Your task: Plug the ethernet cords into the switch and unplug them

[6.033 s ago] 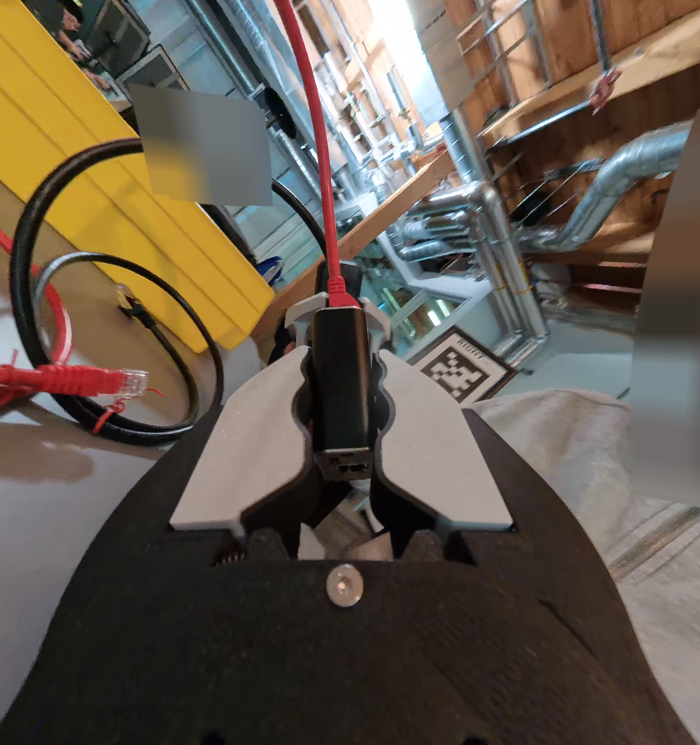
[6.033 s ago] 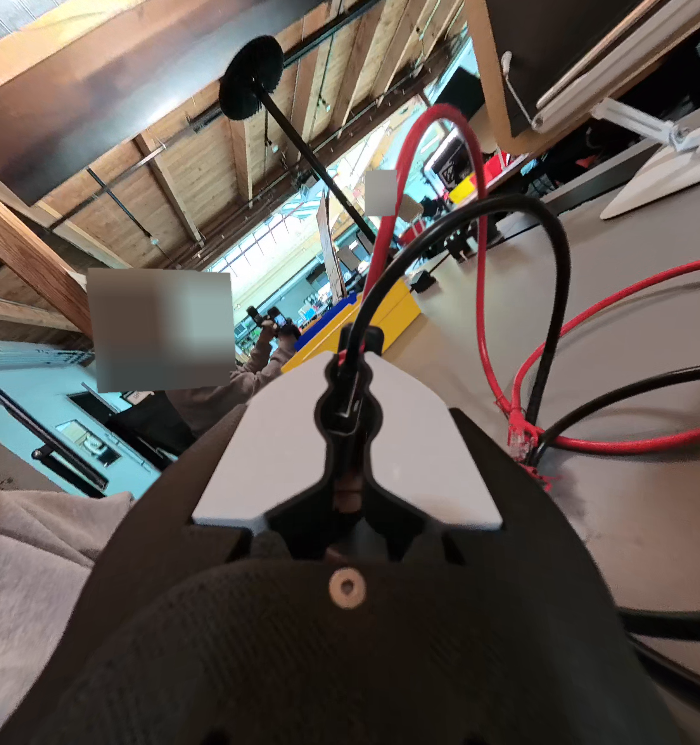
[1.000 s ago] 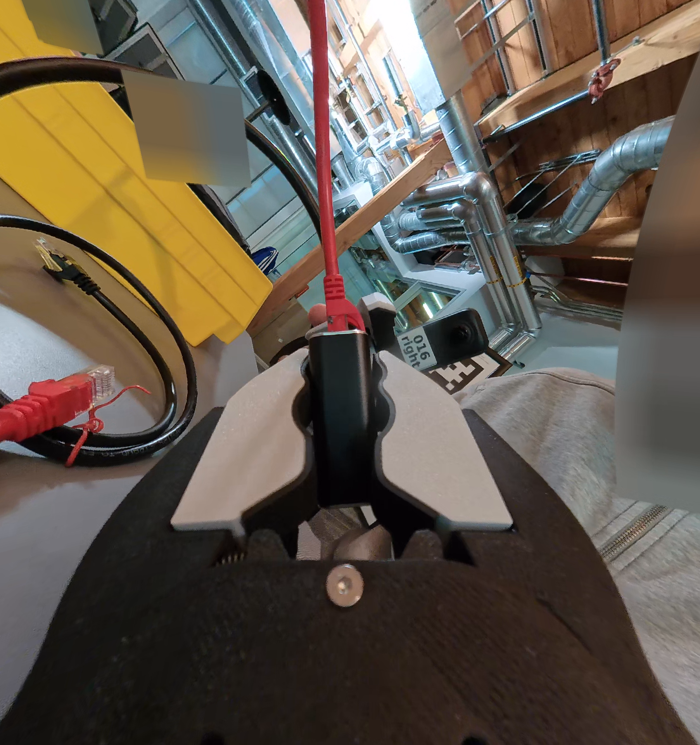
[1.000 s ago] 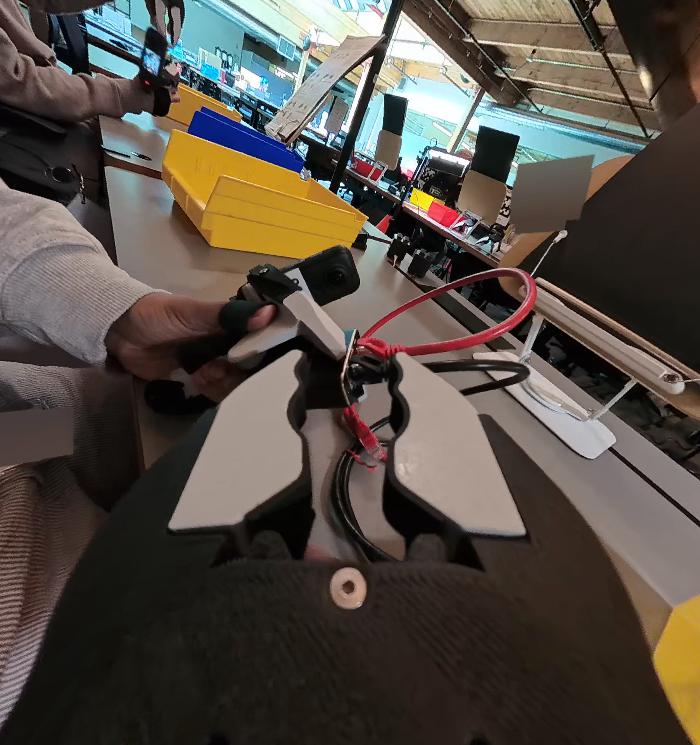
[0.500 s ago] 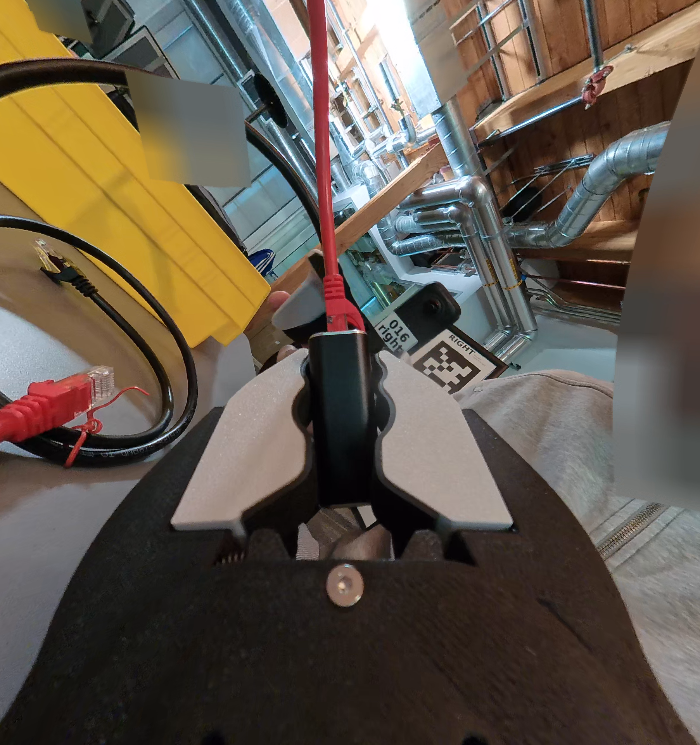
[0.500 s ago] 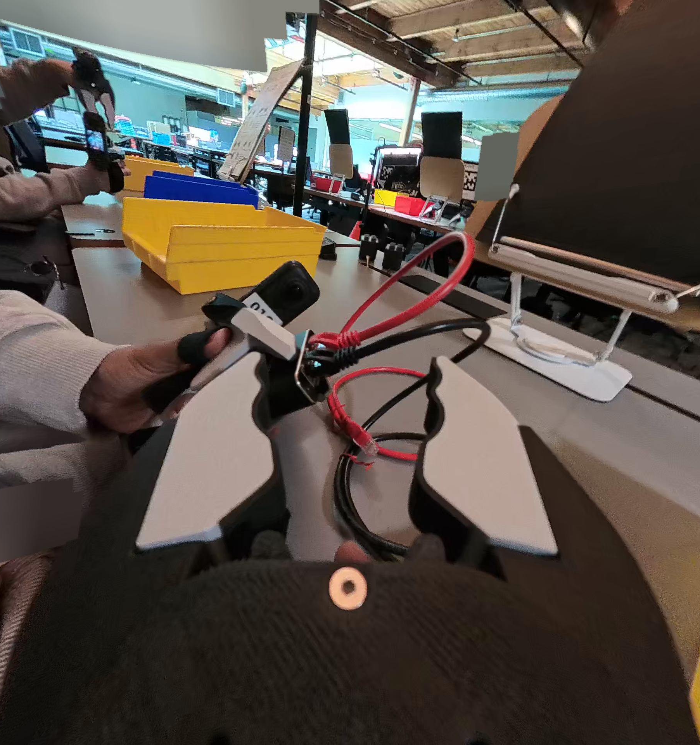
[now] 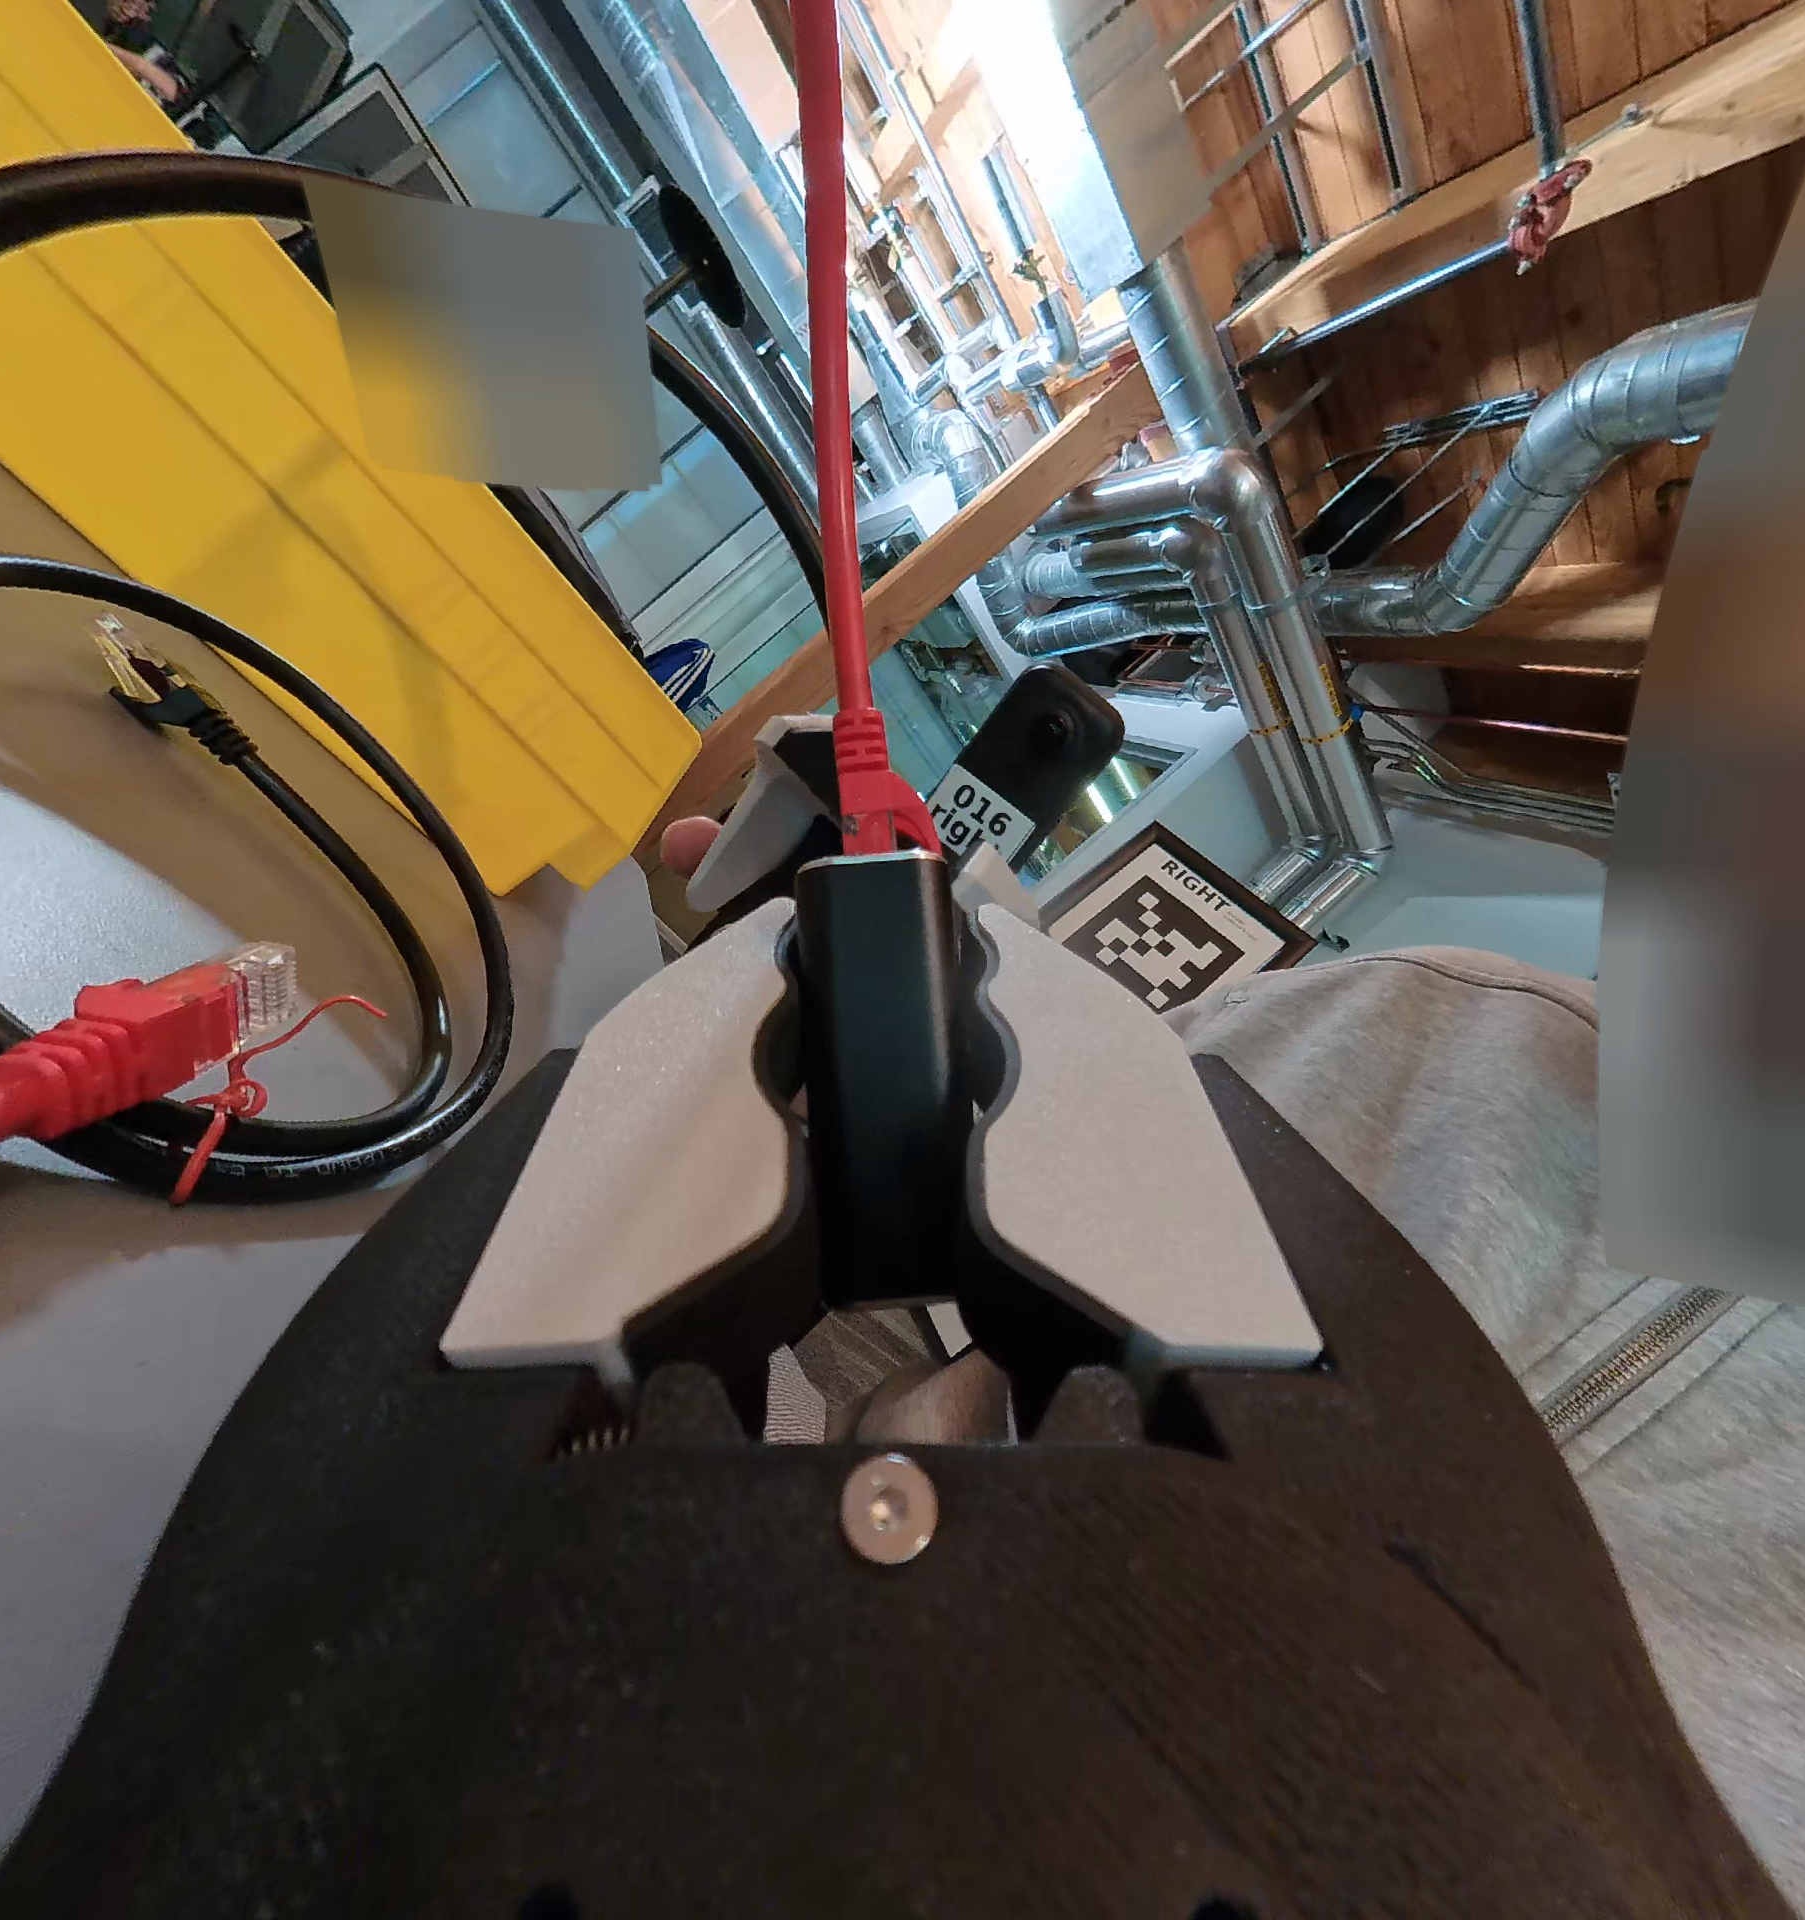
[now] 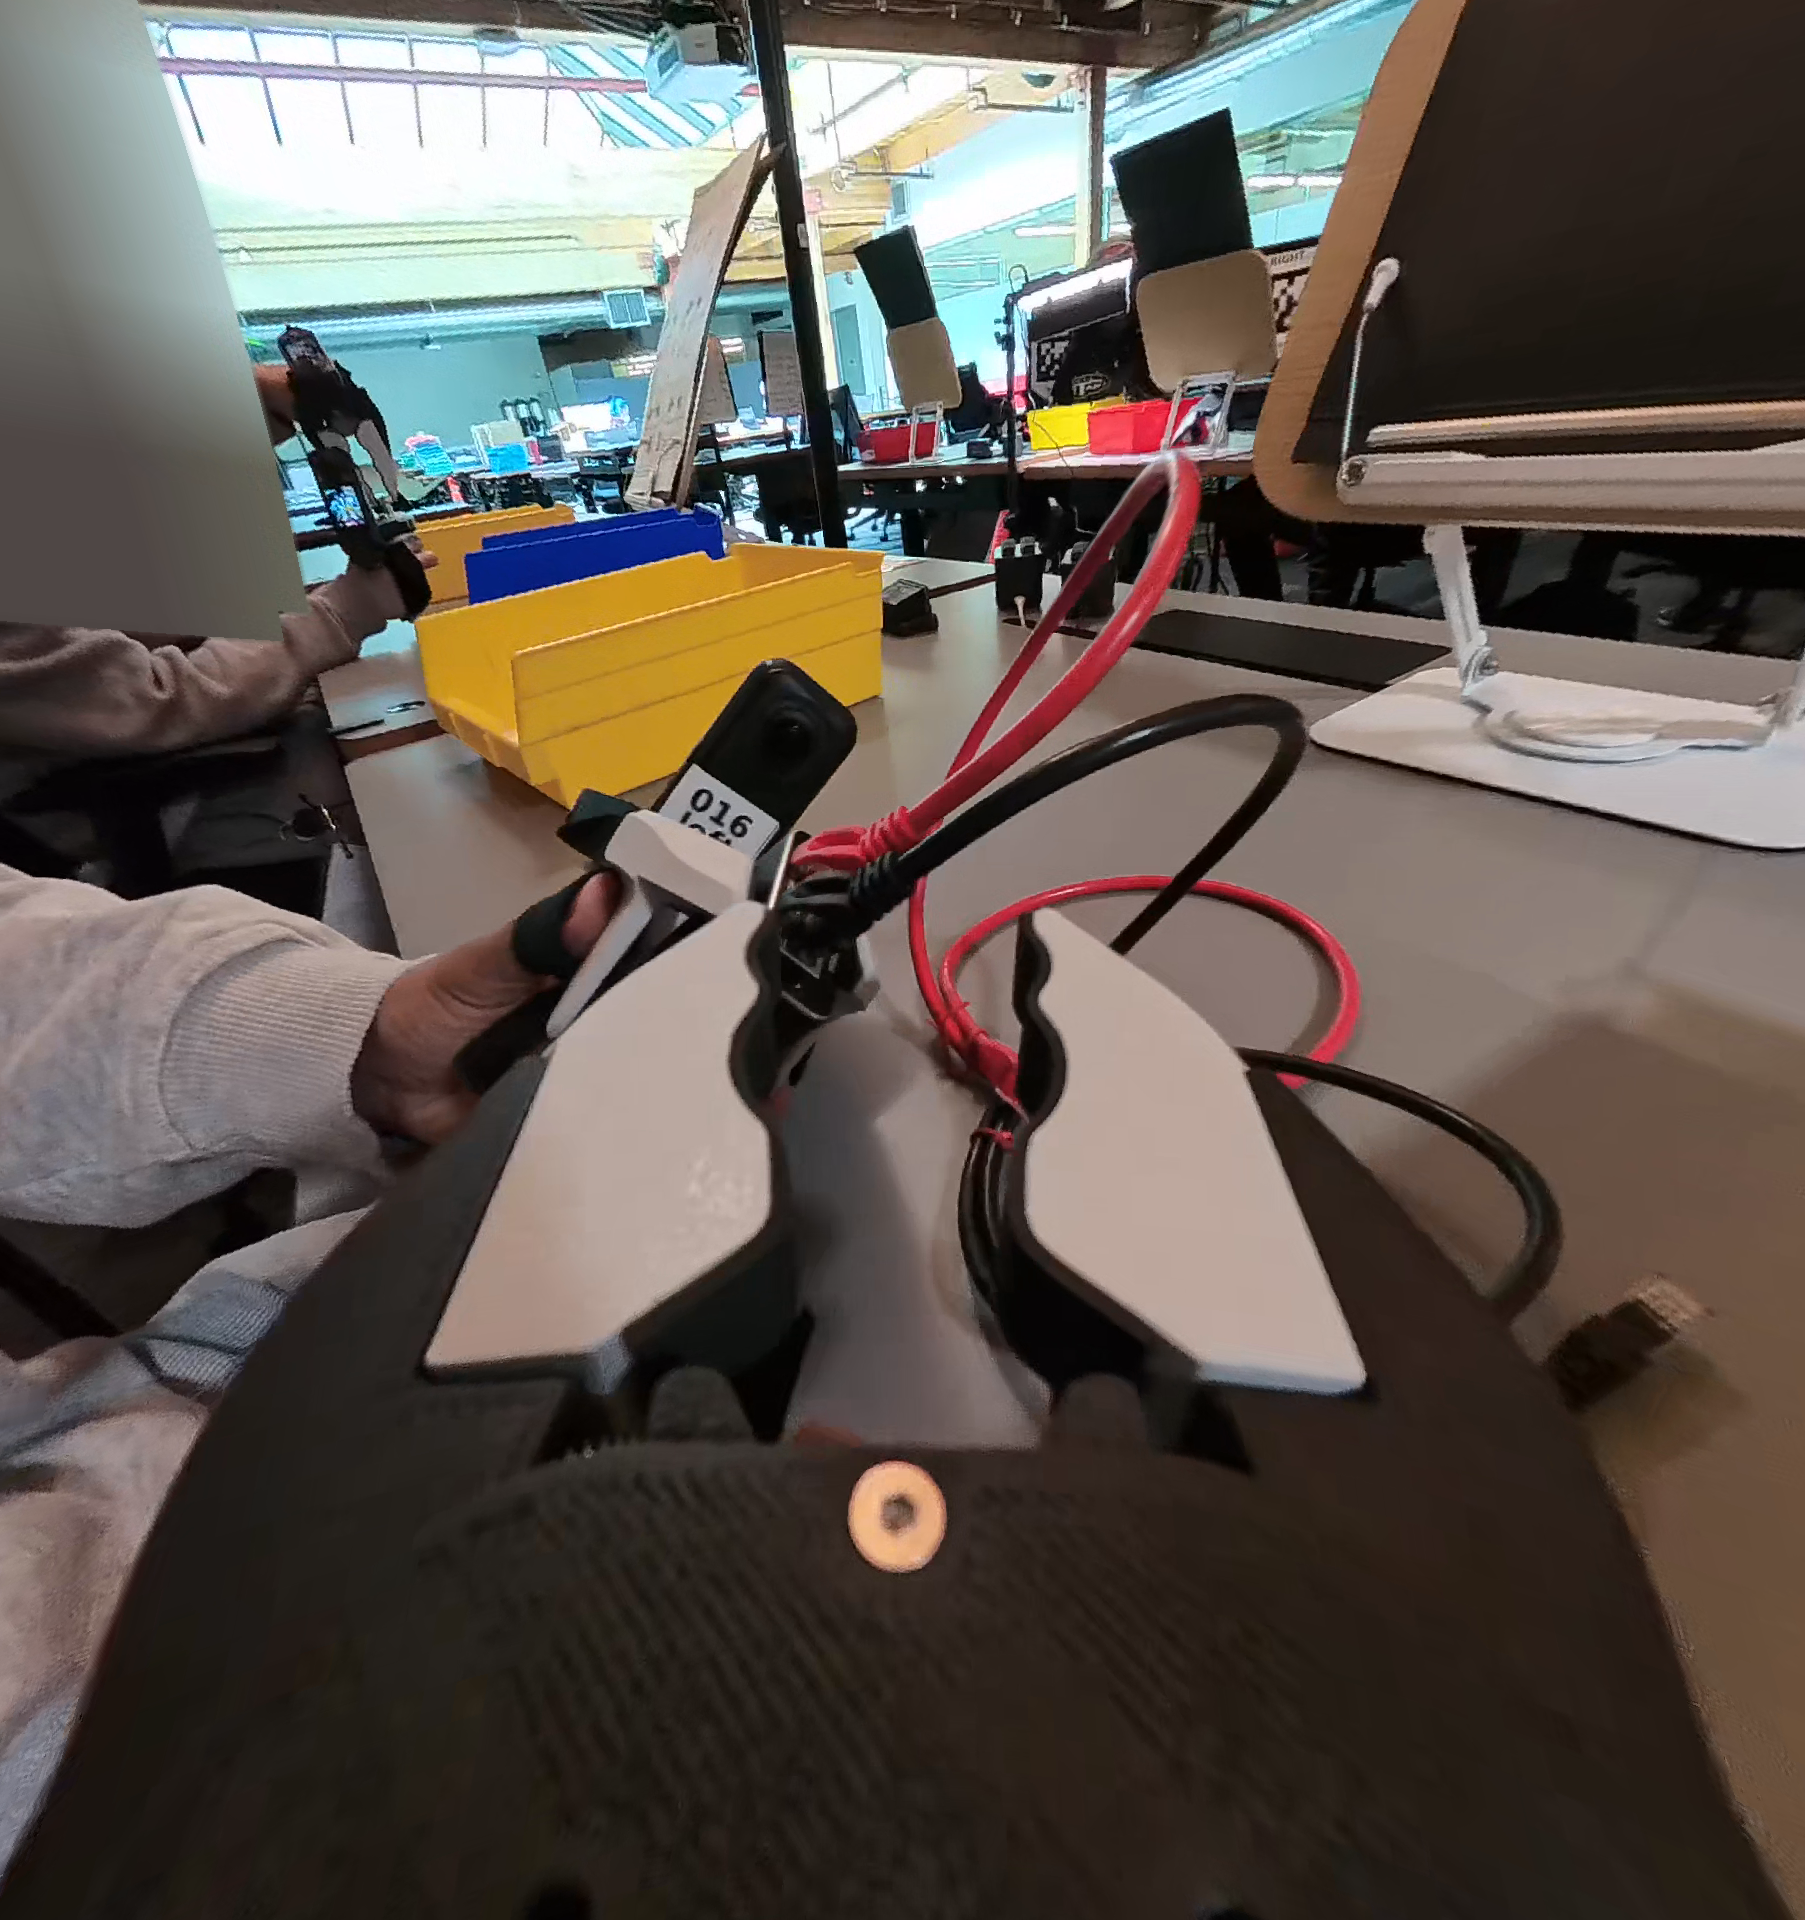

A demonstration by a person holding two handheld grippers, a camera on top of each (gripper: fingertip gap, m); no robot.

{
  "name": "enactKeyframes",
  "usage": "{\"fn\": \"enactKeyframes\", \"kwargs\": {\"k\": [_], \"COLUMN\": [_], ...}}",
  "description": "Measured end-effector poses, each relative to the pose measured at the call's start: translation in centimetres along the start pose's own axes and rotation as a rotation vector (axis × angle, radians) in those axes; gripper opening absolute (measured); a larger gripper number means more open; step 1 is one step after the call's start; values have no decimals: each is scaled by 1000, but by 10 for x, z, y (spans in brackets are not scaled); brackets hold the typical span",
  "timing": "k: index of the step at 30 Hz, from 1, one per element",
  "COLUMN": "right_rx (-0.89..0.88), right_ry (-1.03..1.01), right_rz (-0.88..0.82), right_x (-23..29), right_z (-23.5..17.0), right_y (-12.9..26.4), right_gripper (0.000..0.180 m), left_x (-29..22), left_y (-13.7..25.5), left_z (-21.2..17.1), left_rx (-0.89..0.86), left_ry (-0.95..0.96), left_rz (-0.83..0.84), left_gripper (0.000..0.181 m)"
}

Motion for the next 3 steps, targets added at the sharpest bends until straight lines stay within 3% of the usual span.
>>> {"fn": "enactKeyframes", "kwargs": {"k": [1, 3], "right_rx": [8, 36], "right_ry": [0, 21], "right_rz": [-1, -14], "right_x": [0, -1], "right_z": [-1, -2], "right_y": [0, -1], "right_gripper": [43, 43], "left_x": [0, 0], "left_y": [0, 0], "left_z": [0, 0], "left_rx": [-1, -3], "left_ry": [0, 1], "left_rz": [0, 0], "left_gripper": [25, 25]}}
Point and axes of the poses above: each gripper's, where its closed fingertips meet, y back along the fingers, z out of its top, x = y × z across the jaws, the point moved 9 cm from there along y, back along the fingers, and after that the axes turned 6 degrees about -x, right-handed, at the moved point
